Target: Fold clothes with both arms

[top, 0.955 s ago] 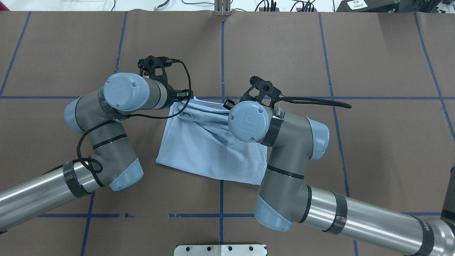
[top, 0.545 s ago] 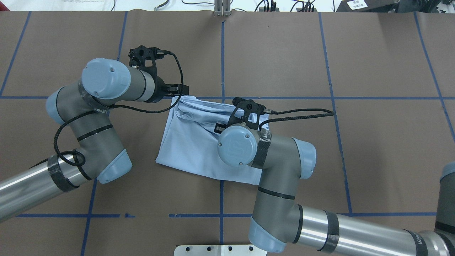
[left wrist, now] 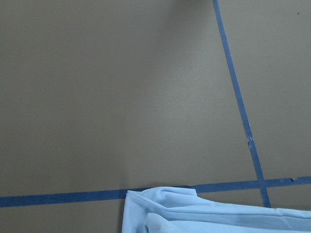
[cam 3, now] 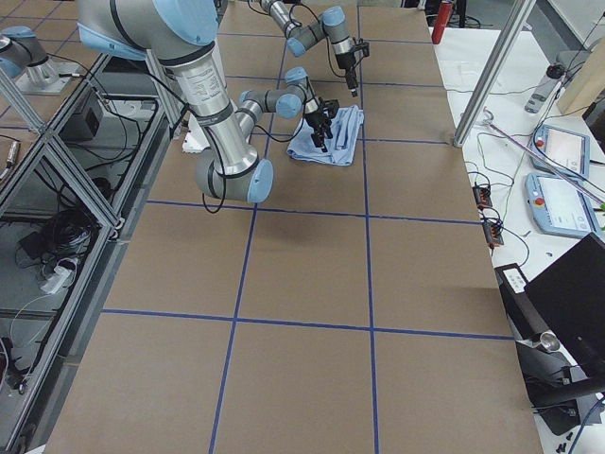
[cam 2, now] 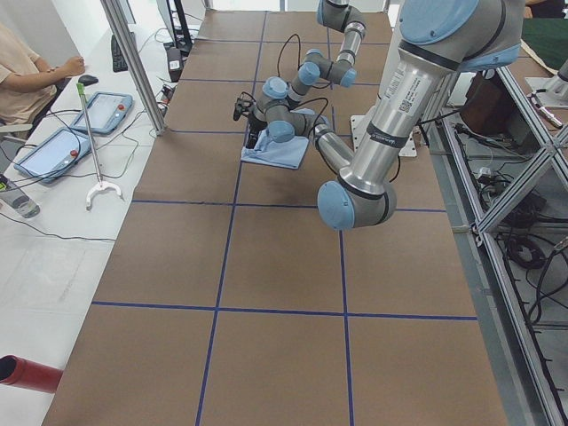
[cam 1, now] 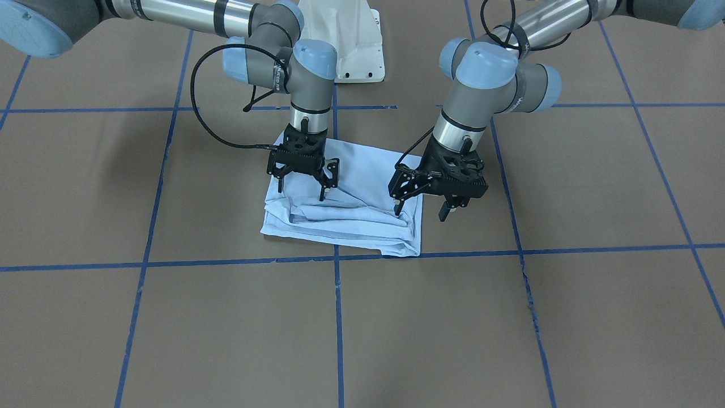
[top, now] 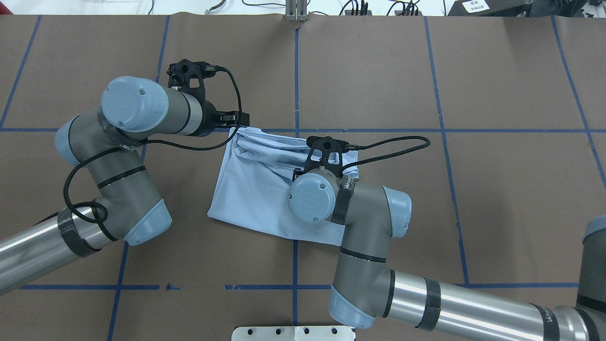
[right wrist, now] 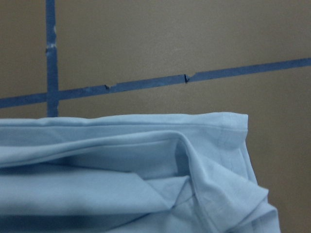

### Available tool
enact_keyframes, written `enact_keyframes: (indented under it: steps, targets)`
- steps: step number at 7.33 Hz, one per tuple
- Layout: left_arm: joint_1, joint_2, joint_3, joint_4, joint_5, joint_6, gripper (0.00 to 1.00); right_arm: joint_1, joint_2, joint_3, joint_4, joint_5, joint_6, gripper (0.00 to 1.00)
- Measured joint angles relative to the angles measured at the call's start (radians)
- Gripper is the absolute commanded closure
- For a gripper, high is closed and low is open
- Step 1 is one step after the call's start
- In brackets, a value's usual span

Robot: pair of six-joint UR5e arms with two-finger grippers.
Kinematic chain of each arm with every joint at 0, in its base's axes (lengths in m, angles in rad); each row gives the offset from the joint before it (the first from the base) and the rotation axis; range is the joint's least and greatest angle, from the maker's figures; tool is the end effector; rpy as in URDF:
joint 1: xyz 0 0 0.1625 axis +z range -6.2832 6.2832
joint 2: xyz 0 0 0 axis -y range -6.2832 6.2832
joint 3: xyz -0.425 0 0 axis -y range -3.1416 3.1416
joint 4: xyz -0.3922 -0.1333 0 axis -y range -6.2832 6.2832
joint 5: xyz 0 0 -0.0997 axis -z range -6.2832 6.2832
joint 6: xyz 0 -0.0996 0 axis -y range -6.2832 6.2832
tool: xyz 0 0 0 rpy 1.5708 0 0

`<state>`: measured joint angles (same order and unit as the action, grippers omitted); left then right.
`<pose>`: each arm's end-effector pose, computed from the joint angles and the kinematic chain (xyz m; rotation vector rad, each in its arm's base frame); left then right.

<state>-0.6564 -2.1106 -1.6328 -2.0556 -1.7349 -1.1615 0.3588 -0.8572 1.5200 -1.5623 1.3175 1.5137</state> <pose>0.4634 -0.5047 0.2625 0.4237 1.0092 -0.1328 -0.6236 -0.4029 0.2560 0.3785 -0.6065 0.3738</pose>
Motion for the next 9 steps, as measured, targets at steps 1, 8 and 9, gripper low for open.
enact_keyframes:
  steps: [1,8,9]
  targets:
    - [0.000,0.001,0.000,0.000,0.000,-0.001,0.00,0.023,0.001,-0.018,0.000,-0.001,-0.020,0.00]
    - [0.004,0.008,-0.001,-0.001,0.000,-0.003,0.00,0.281,-0.001,-0.123,0.151,0.184,-0.204,0.00]
    - [0.004,0.008,-0.001,-0.001,0.000,-0.003,0.00,0.258,-0.008,-0.082,0.125,0.186,-0.202,0.00]
